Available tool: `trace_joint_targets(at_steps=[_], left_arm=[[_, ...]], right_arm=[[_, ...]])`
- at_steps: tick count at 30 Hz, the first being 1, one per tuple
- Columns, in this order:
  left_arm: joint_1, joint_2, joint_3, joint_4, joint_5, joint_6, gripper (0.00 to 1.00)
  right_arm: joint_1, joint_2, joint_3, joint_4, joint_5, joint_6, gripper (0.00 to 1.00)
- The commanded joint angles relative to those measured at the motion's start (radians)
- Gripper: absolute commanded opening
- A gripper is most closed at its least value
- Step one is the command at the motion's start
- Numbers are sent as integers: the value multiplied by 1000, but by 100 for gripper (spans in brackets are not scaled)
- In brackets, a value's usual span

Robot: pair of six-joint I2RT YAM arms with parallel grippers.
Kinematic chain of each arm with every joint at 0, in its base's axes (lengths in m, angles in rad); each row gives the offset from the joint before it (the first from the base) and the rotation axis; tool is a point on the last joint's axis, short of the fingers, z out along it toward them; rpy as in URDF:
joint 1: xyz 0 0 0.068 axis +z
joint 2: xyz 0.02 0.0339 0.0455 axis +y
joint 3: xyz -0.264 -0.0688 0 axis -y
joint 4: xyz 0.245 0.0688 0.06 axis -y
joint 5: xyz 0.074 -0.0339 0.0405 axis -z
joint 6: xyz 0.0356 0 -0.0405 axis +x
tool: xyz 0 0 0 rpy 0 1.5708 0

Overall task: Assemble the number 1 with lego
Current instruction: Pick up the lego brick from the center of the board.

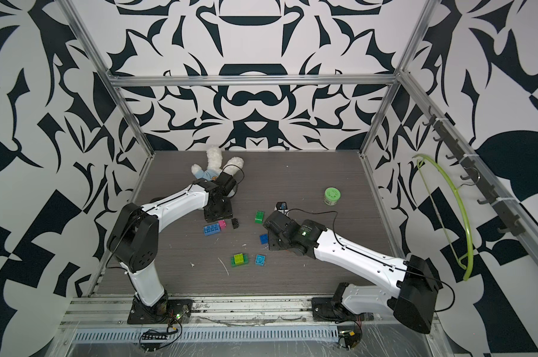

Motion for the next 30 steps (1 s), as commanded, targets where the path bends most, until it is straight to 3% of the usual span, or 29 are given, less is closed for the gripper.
trace_joint_targets(at_steps=[1,17,30], left_arm=[[6,31,13,-36,15,17,55],[15,95,10,-24,26,35,37],[14,33,-52,-12,15,22,27]], right_arm=[[-8,2,0,-3,24,0,42],[-16,28,11,0,11,-10,40],[-22,32,12,3,3,-12,40]])
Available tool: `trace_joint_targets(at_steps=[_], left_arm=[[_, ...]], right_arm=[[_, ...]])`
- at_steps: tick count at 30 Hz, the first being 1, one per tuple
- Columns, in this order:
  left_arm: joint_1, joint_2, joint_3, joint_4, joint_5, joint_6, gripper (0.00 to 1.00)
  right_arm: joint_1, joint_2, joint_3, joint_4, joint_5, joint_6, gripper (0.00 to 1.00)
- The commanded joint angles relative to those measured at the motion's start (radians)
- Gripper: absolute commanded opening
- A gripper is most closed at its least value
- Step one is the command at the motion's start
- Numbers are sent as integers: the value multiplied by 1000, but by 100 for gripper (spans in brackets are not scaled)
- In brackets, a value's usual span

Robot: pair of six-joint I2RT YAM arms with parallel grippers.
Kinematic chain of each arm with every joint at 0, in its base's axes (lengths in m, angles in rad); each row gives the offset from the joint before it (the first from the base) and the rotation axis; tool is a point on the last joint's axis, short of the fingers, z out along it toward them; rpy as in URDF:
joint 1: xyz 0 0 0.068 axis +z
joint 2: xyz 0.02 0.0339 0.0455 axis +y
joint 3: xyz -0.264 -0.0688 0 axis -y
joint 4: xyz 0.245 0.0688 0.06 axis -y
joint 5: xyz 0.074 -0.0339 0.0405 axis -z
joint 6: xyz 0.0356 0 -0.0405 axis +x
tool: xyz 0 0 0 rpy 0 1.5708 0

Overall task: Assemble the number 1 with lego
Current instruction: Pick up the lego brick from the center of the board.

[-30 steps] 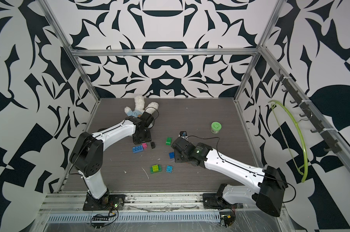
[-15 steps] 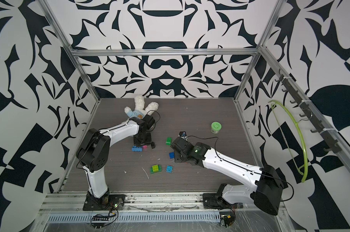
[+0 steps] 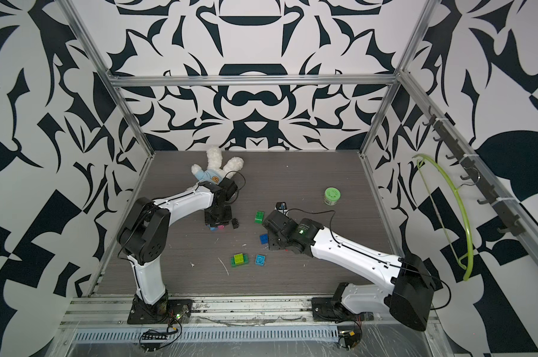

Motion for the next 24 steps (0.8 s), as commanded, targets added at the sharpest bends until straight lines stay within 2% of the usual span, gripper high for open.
trace_joint_targets(at_steps=[1,6,12,15,20,24], left_arm=[[5,-37,-26,-8,-1,-2,26],[4,-95,-50,56,18,13,23],[5,-230,-111,135,89,44,21],[5,-289,-142,161,175,64,19],[4,-442,-237,249,352,35,15],[5,-608,-348,367,518,-25,13]], right_arm=[[-3,-3,11,3,5,-6,40],[-4,-19,6,5,5,-7,40],[-4,-53,-7,33,5,-41,40],[-5,-74,-3,62,2,-118,38],[-7,-191,-21,213,-7,-401,37],[-7,-301,-49,346,-153,-707,43]])
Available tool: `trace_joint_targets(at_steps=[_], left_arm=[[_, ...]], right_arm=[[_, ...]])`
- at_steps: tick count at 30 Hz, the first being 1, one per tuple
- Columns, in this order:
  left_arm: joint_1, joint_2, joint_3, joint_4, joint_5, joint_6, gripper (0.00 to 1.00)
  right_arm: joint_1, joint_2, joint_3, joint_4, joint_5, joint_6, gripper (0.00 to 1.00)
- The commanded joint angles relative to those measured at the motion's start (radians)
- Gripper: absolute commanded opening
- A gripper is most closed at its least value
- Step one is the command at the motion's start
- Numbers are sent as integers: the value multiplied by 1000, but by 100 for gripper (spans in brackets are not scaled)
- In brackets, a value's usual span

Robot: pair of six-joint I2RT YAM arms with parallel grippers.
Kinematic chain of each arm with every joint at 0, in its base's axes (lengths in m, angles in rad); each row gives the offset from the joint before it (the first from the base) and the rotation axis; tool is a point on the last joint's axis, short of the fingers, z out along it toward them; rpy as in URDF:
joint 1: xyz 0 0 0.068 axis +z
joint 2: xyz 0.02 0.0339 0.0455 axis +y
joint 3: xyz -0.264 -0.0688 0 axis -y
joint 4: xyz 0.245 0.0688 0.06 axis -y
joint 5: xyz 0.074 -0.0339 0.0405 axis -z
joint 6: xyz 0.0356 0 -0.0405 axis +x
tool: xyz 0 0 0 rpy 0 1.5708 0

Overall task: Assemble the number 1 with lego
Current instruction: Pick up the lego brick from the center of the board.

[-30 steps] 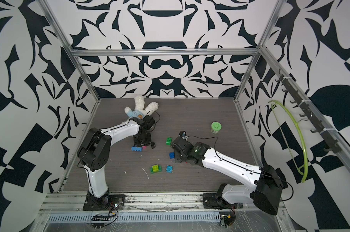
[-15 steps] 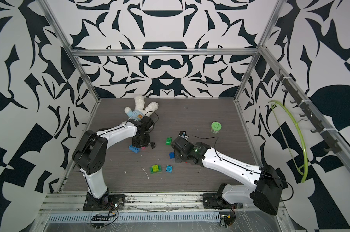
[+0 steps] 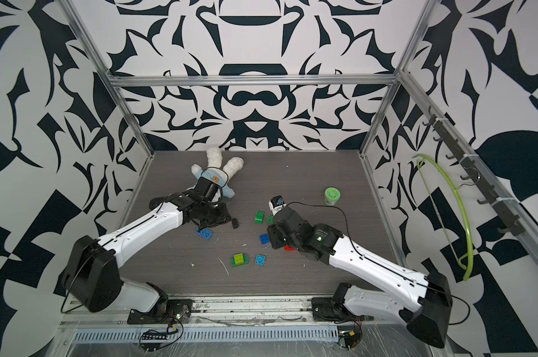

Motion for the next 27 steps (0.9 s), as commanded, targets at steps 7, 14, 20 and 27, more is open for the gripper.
trace_joint_targets(at_steps=[7,14,20,27], left_arm=[[0,-285,-210,286,510,-116,15],[-14,-381,-274,389,668,-158,14],[-15,-385,-281,402,714,-154,15],[-16,-381,-282,411,724,-151,15]], right_arm=[[-1,-136,-66,271,-325,-742,58],[0,-18,24,237,-484,-861,62],[12,60,70,256,-514,-895,62],[41,120,106,286,-503,-898,58]])
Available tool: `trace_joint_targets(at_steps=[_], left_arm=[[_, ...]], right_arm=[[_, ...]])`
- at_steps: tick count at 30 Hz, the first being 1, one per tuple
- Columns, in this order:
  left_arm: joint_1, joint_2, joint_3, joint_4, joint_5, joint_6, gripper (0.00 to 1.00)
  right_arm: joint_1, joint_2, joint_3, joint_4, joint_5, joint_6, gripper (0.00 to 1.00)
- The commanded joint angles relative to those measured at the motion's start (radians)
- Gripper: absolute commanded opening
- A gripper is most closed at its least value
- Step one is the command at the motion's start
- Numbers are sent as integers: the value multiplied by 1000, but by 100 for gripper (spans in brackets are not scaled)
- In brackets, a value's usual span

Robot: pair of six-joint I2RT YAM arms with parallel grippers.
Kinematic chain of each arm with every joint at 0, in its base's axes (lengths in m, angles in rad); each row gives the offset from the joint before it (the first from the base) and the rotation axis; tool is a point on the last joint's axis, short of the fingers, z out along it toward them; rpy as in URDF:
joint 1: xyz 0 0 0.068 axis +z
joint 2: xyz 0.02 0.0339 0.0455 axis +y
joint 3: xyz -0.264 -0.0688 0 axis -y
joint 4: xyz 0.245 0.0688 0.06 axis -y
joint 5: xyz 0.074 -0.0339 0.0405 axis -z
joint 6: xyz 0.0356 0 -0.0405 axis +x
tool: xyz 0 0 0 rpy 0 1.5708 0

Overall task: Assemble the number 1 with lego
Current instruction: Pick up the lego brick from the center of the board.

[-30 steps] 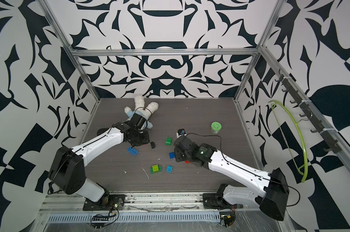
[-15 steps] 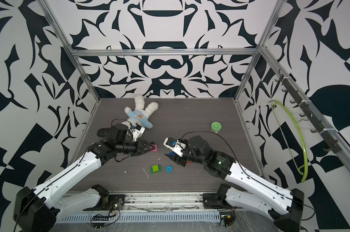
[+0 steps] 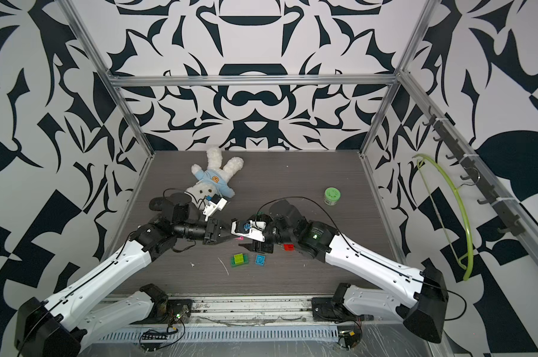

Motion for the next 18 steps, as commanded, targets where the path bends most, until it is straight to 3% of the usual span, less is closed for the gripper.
trace_joint_targets(at_steps=[1,6,10,12,13,15,17,18], left_arm=[[-2,-5,-9,26,33,8,15],[-2,-2,-7,26,32,9,15],[-2,-5,-8,25,36,8,15],[-2,-9,-9,18,32,13,20],[-2,-12,-8,13,29,18,30],[-2,-22,-4,-25,1,45,71],[0,-42,4,-108,-71,92,95],[-1,-52,6,-155,-129,110,99]], right_arm=[[13,12,52,44,-18,-21,56],[16,31,64,39,-18,-22,45],[16,31,64,35,-20,-23,30],[16,28,60,30,-20,-22,21],[16,25,57,27,-18,-22,18],[16,14,42,27,-17,-25,15],[16,-4,16,31,-12,-22,13],[15,-12,4,28,-11,-20,12]])
